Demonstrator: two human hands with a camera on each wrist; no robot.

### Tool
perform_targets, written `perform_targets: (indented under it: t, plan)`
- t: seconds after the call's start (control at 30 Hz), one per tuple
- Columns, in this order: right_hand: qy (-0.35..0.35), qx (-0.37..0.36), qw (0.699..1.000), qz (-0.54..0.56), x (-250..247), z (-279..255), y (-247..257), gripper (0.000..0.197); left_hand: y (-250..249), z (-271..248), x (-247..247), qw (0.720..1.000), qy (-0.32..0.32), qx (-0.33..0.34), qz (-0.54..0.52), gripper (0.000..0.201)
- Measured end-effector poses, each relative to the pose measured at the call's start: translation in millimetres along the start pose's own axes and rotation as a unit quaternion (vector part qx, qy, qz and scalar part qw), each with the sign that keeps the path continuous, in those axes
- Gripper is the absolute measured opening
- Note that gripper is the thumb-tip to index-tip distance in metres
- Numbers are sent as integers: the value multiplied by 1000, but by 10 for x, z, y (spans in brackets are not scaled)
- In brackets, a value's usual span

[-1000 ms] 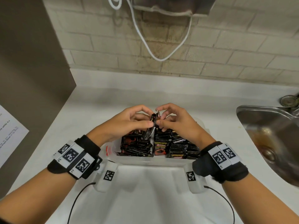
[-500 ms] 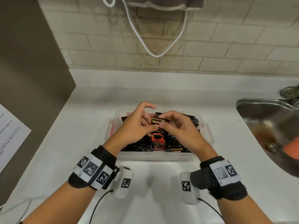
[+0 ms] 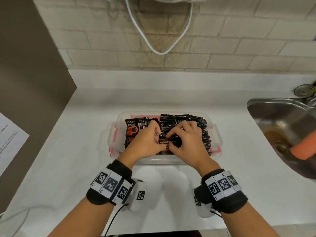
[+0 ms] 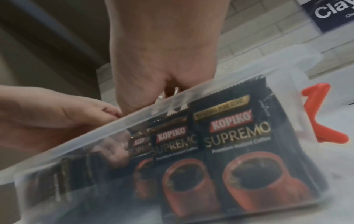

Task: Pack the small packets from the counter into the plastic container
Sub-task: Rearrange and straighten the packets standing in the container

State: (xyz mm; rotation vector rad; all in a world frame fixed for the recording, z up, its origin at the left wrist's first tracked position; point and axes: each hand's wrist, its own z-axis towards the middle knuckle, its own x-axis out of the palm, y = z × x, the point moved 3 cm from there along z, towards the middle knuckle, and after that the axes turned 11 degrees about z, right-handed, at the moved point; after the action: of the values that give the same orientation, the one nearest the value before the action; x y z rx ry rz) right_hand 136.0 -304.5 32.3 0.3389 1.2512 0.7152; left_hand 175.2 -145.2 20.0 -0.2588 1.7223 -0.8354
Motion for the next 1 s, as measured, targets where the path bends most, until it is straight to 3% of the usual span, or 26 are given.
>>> perform_targets:
  t: [0.13,0.23,0.37,0.57,0.6,0.67,0.73,0.77,0.87,0.93,1.0]
  plan:
    - [-10,-27,1000,-9,2,-32,20,34,51,58,-113,997,-33,-50,-38,38]
    - [40,-49,996,-62,70,-29,14,53,63,106,-120,976,-75,-119,-166,36]
    - [174,-38,974,-141,187,14,-53,71,-85,100,46,928,-4,-164,-334,80]
    - [266,28,940,-210,243,99,-165,77,-200,91,149,892,67,-184,-407,77]
    - [269,33,939,-211,248,109,-171,78,-178,84,97,901,69,-174,-391,76]
    - [263,37,942,-206,258,120,-172,81,-123,77,-96,946,62,-133,-288,66]
    - [238,31,952,-191,251,121,-164,78,-35,122,-345,991,42,-77,-101,50]
    - [223,29,957,-183,244,118,-160,77,19,161,-460,998,37,-54,9,46]
    - [193,31,965,-175,238,109,-162,76,171,278,-663,967,88,-20,238,48]
    - [183,33,968,-169,244,109,-168,76,248,312,-676,937,128,-2,324,53]
    - [177,35,970,-163,244,111,-175,75,290,328,-659,914,120,17,388,57]
